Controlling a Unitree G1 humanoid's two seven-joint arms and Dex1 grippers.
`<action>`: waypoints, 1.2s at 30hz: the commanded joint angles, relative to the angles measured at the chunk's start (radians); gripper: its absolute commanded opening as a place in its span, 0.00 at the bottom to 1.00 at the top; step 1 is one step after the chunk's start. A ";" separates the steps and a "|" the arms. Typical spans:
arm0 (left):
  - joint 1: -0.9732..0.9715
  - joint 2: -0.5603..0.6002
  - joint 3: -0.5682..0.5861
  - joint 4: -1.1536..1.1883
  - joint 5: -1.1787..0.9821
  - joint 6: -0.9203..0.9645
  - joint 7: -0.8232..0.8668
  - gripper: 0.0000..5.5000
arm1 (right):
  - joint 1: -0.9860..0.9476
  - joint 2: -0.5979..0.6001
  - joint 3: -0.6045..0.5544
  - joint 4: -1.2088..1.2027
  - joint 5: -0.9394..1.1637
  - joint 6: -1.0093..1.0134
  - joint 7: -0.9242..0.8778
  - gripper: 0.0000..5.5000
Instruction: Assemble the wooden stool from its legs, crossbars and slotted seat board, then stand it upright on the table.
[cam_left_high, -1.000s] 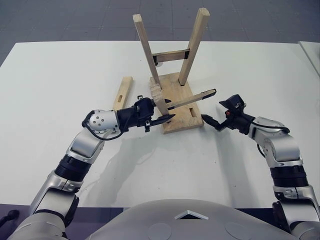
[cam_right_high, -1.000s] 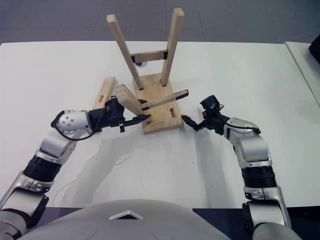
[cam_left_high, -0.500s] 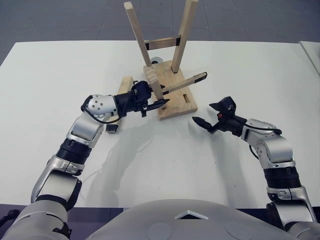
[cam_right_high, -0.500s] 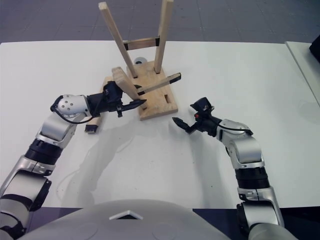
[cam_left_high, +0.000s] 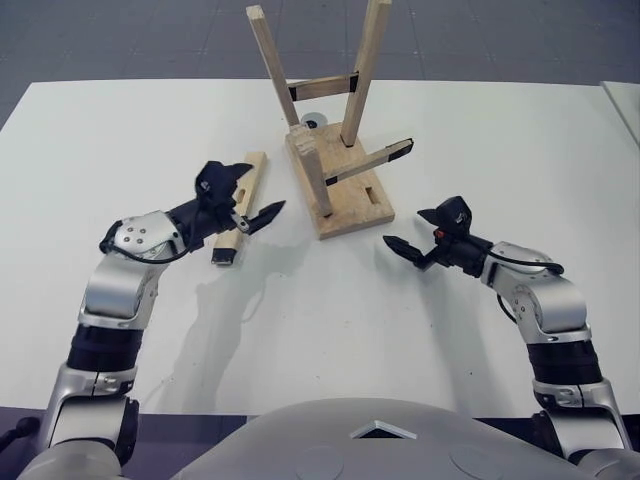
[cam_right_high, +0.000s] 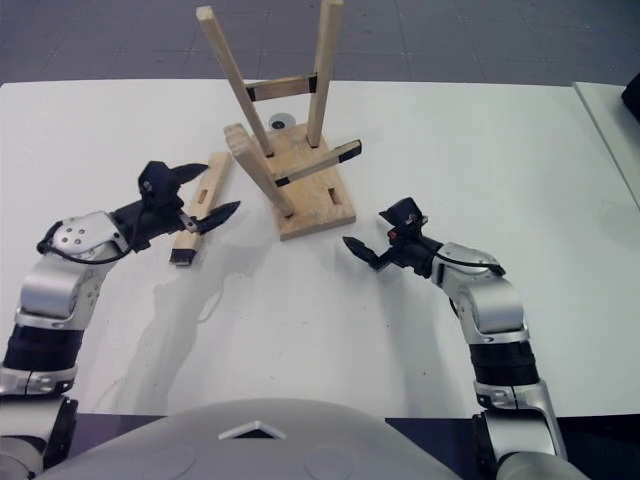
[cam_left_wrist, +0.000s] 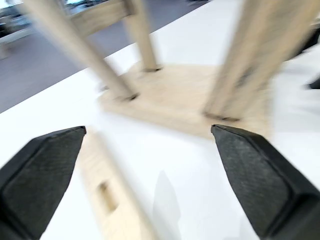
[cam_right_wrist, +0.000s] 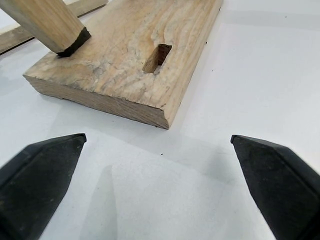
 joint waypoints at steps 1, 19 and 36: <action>0.088 -0.081 0.038 -0.073 0.036 0.113 0.158 0.98 | 0.019 0.005 -0.026 -0.035 0.023 0.025 -0.018 0.98; 0.182 -0.122 -0.001 -0.168 0.045 0.502 0.242 0.58 | 0.024 -0.002 -0.048 -0.105 0.064 0.068 -0.036 0.98; -0.112 -0.193 0.265 0.026 -0.091 0.049 0.178 0.38 | -0.122 0.094 -0.472 -0.481 1.110 0.337 -0.525 0.98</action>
